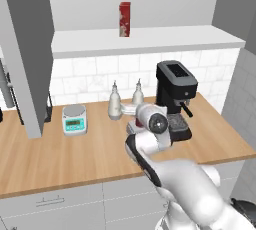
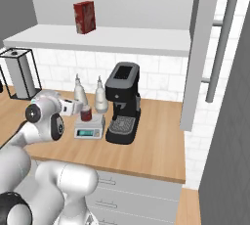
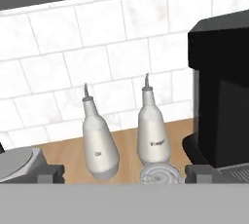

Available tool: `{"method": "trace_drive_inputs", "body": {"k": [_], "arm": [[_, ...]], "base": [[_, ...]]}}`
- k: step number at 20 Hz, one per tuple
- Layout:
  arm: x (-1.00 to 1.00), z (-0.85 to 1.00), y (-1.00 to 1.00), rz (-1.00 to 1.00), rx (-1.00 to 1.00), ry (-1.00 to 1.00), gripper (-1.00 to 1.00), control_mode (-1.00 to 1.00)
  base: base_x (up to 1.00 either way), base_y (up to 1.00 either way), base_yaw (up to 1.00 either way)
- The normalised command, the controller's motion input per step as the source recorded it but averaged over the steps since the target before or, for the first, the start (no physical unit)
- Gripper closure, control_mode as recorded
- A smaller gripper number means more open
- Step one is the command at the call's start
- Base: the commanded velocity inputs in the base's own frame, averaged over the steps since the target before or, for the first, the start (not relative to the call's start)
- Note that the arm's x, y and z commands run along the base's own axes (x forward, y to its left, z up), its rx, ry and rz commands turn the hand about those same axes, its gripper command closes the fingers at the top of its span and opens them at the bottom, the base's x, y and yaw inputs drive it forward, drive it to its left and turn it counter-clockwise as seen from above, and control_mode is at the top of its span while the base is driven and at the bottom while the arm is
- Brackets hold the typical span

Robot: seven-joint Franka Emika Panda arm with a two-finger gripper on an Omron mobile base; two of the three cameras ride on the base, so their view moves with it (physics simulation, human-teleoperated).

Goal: Pick the canned food and place it on the digital scale for weighing, and close the cabinet.

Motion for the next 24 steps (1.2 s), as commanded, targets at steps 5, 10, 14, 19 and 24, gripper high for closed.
{"method": "trace_drive_inputs", "body": {"k": [5, 10, 14, 19, 24], "arm": [[-0.92, 1.00, -0.48, 0.00, 0.18, -0.05, -1.00, -1.00], [-0.94, 1.00, -0.66, 0.00, 0.29, 0.09, -1.00, -1.00], [-0.91, 1.00, -0.41, 0.05, 0.33, 0.00, -1.00, -1.00], [-0.75, 0.03, -0.49, 0.01, 0.44, -0.06, -1.00, -1.00], [-0.11, -0.70, -0.04, 0.04, 0.69, -0.11, -1.00, -1.00]], "base": [[0.00, 0.00, 0.00], [0.00, 0.00, 0.00], [0.00, 0.00, 0.00], [0.00, 0.00, 0.00], [0.00, 0.00, 0.00]]}}
